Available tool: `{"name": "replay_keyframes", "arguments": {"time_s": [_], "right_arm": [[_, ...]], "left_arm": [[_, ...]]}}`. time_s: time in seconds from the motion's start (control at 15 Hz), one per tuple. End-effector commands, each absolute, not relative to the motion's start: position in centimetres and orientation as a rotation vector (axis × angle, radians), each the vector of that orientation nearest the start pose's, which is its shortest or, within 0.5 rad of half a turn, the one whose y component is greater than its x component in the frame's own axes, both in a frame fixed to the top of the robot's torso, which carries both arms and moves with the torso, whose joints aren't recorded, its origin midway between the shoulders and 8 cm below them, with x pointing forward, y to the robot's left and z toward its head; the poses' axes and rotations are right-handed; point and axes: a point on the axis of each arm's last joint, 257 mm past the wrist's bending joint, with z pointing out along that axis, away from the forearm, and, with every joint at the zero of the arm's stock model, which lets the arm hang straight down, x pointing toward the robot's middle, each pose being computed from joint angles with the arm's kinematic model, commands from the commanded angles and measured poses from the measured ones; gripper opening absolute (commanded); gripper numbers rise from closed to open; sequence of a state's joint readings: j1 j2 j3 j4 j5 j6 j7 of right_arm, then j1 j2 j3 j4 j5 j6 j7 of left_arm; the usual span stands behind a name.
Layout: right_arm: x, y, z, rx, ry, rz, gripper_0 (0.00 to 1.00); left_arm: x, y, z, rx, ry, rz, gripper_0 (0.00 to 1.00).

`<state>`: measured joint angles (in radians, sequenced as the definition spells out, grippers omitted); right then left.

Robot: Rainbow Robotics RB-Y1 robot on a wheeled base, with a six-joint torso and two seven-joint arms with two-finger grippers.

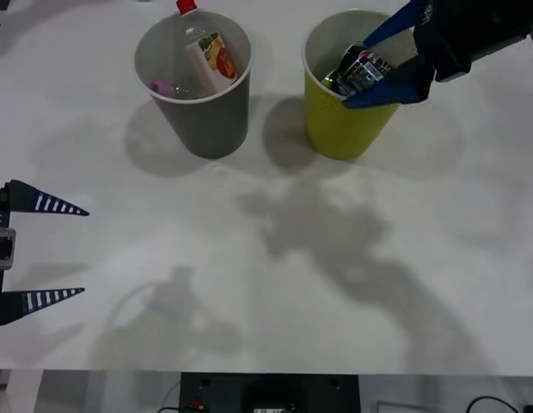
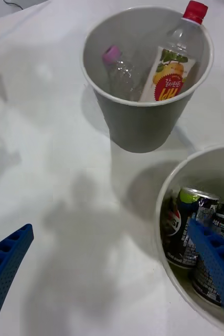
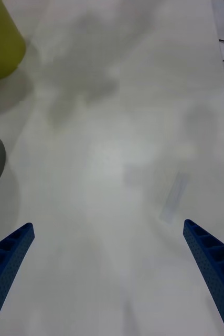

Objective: Put the can into the green bin and the plastic bottle into the gray bin

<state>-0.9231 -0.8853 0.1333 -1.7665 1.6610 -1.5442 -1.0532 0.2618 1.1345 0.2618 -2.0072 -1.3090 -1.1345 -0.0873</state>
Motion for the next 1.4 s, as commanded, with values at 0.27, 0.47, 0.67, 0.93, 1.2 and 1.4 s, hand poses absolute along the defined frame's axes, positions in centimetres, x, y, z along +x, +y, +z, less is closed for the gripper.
{"name": "replay_keyframes", "arguments": {"time_s": [0.27, 0.47, 0.67, 0.93, 1.2, 1.4], "right_arm": [[42.5, -17.5, -1.3, -1.580, 1.704, 0.245, 1.00], [41.0, -19.6, -2.6, -1.622, 1.654, 0.198, 1.00], [39.3, -22.1, -4.6, -1.657, 1.622, 0.166, 1.00], [37.4, -24.8, -7.4, -1.716, 1.585, 0.144, 1.00], [36.1, -26.6, -10.6, -1.759, 1.584, 0.135, 1.00], [35.6, -27.4, -12.8, -1.777, 1.576, 0.120, 1.00]], "left_arm": [[34.1, 28.6, -16.7, 1.762, 1.444, -0.118, 0.98], [34.1, 28.6, -16.7, 1.762, 1.444, -0.118, 0.98], [34.1, 28.6, -16.7, 1.762, 1.444, -0.118, 0.98], [34.1, 28.6, -16.7, 1.762, 1.444, -0.118, 0.98], [34.1, 28.6, -16.7, 1.762, 1.444, -0.118, 0.98], [34.1, 28.6, -16.7, 1.762, 1.444, -0.118, 0.98]]}}
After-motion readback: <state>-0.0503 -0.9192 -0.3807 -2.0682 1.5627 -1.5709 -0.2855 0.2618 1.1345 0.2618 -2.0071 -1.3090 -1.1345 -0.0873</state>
